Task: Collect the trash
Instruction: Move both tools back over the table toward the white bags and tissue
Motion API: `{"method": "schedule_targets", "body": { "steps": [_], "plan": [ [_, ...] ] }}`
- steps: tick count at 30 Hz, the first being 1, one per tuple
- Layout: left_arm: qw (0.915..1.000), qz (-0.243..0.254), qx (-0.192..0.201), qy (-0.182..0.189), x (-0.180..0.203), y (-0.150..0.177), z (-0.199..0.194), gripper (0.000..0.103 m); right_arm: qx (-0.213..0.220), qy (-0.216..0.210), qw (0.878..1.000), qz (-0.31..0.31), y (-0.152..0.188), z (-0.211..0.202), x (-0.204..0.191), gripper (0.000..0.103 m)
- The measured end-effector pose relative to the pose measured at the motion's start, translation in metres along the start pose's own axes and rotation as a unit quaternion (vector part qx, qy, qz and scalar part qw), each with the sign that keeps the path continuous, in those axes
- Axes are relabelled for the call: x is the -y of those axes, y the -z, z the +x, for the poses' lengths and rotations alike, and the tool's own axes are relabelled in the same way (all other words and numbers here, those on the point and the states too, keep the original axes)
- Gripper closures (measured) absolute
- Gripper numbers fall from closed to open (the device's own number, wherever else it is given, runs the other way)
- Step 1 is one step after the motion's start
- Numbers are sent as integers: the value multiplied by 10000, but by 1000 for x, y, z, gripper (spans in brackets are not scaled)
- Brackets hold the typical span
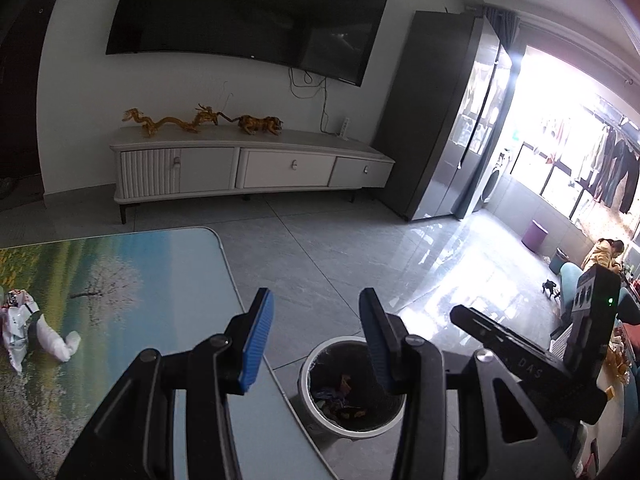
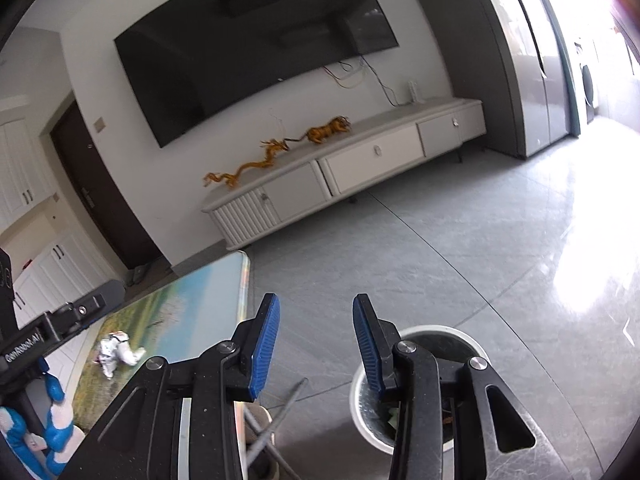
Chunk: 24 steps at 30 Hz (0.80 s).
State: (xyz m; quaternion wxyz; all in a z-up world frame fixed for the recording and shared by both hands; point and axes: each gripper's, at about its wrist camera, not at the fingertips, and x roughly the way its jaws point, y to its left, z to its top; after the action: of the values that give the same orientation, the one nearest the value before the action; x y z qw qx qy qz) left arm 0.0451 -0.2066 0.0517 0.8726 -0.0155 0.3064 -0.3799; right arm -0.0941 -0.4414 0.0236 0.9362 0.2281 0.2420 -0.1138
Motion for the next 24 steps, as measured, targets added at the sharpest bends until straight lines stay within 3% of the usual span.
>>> {"method": "schedule_targets", "body": {
  "steps": [13,24],
  "plan": [
    [9965,-438,448,-545,-94,17,-100,60,284,-549,9954,-729,-8,-39,-99,57],
    [9896,-825,421,-1102,-196,44,-139,60,-93,-1113,9867,-1183,6,0,-157,50]
  ]
}}
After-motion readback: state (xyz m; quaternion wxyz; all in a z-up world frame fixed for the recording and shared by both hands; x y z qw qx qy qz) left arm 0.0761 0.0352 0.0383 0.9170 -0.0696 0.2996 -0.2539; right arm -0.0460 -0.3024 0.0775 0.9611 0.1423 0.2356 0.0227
